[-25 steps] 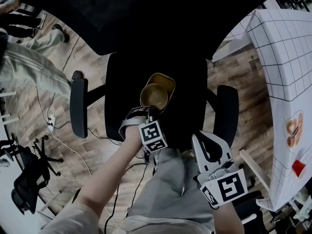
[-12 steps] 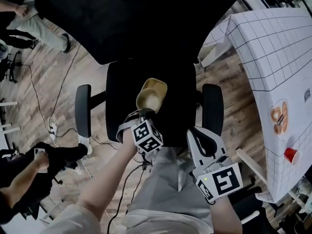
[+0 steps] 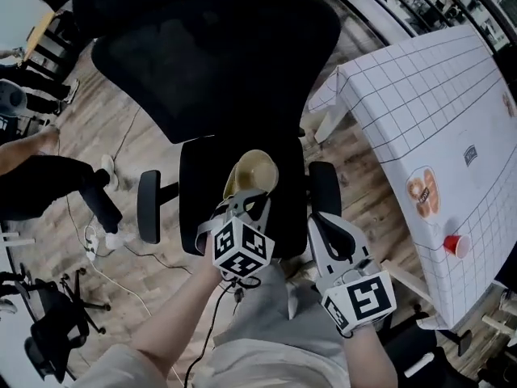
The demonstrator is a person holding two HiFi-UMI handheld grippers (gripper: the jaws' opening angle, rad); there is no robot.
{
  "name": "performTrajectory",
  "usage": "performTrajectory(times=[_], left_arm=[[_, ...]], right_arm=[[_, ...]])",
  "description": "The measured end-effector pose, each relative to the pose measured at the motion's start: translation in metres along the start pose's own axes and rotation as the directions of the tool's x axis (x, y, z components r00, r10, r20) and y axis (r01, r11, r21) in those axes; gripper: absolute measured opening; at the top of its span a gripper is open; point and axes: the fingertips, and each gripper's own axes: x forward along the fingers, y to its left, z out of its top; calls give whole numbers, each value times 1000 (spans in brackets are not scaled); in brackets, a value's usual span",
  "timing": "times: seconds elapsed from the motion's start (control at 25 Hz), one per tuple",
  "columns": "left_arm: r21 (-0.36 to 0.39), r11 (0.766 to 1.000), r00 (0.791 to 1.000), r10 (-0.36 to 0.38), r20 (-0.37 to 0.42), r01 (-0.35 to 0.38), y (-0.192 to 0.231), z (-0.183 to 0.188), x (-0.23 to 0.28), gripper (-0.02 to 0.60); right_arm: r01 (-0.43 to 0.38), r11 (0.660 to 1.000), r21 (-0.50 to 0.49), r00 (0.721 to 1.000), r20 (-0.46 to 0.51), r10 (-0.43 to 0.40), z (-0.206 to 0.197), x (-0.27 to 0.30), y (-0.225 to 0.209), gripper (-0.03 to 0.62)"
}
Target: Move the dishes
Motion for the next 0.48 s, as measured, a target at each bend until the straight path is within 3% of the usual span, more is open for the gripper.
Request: performTrajectory(times=[0.28, 0.48], left_arm=[[65, 996, 974, 41, 224, -57, 3, 113, -71, 20], [-17, 999, 928, -33, 370, 42, -13, 178, -134, 20]], right_arm=[[88, 993, -82, 994, 70, -83, 64, -46, -15, 26], [154, 984, -85, 980, 142, -141, 107, -85, -18, 25]])
